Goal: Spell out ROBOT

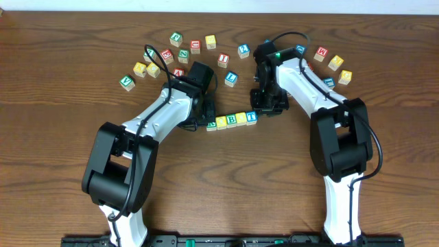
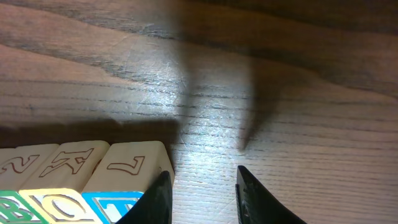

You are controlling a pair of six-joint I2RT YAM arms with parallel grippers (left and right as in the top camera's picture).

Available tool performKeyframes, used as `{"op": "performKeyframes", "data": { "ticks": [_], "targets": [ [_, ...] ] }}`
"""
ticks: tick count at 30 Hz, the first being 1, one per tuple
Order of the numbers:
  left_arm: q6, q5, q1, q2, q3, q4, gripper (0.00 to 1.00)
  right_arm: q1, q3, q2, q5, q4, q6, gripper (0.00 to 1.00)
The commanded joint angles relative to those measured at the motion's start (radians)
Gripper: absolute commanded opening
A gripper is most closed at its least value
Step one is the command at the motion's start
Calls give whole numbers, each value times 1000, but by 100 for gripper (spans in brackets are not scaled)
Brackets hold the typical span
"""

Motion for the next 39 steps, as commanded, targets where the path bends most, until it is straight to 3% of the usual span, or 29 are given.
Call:
{"op": "performKeyframes", "data": {
  "ticks": [1, 13, 27, 39],
  "targets": [
    [-13, 9, -3, 6, -10, 16, 7, 27, -7, -15, -13, 3, 24, 29],
    [34, -41, -3, 6, -10, 39, 7, 81, -13, -15, -14, 4, 114, 29],
    [37, -41, -3, 6, -10, 39, 8, 78, 2, -29, -3, 35, 112, 20],
    [37, -63, -2, 6, -10, 38, 8, 78, 3, -101, 26, -60, 93, 18]
  ]
}}
